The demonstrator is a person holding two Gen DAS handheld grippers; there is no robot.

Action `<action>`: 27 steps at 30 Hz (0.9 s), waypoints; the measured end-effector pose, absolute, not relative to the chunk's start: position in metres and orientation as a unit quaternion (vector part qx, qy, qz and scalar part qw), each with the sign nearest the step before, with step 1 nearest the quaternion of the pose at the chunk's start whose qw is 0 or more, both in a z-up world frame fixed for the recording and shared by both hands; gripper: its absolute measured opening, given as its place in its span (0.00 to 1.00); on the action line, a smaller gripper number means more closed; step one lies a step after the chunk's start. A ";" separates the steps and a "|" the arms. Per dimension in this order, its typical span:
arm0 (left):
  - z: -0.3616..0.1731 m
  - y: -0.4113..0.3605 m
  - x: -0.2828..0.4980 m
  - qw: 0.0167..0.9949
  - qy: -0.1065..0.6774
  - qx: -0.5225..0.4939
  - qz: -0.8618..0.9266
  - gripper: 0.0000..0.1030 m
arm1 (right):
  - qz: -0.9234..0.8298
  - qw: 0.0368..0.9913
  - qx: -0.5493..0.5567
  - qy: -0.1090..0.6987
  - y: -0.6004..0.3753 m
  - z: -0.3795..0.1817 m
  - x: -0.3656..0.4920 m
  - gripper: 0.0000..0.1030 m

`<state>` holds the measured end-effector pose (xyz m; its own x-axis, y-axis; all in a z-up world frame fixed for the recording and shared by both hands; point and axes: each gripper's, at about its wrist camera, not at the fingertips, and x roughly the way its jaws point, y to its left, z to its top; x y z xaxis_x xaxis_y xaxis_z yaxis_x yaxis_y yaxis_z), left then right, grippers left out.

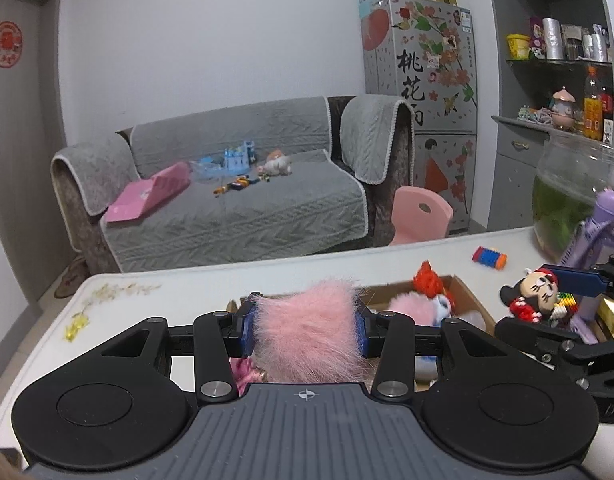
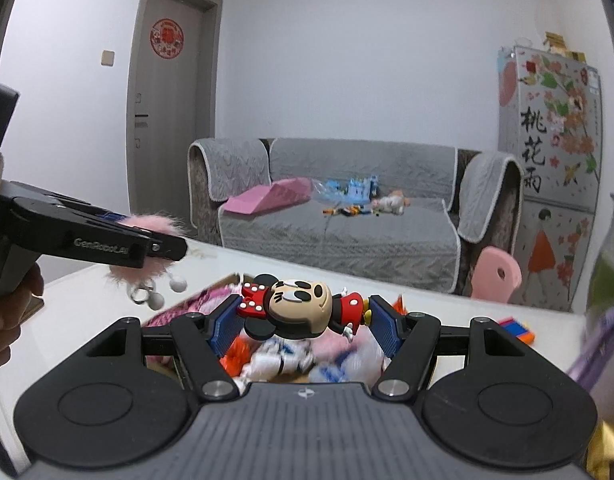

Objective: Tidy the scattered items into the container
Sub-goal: 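Carry the pink pompom and Minnie figure into the box and open both grippers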

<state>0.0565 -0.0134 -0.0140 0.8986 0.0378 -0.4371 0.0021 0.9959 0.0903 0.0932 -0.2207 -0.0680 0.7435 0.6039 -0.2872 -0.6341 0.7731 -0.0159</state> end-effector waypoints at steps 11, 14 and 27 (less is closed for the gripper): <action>-0.018 -0.020 0.104 0.973 0.224 0.052 0.019 0.49 | 0.341 0.926 -0.062 0.150 -0.210 -0.087 0.114 0.62; -0.030 -0.017 0.117 0.971 0.235 0.043 0.019 0.49 | 0.343 0.924 -0.065 0.158 -0.208 -0.090 0.113 0.62; -0.074 -0.005 0.158 0.966 0.258 0.020 0.026 0.49 | 0.349 0.913 -0.092 0.192 -0.192 -0.105 0.114 0.62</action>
<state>0.1577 -0.0050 -0.0739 0.8660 0.0606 -0.4964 -0.0404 0.9979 0.0513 0.1135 -0.1917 -0.1054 0.6829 0.6012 -0.4150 -0.6719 0.7398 -0.0340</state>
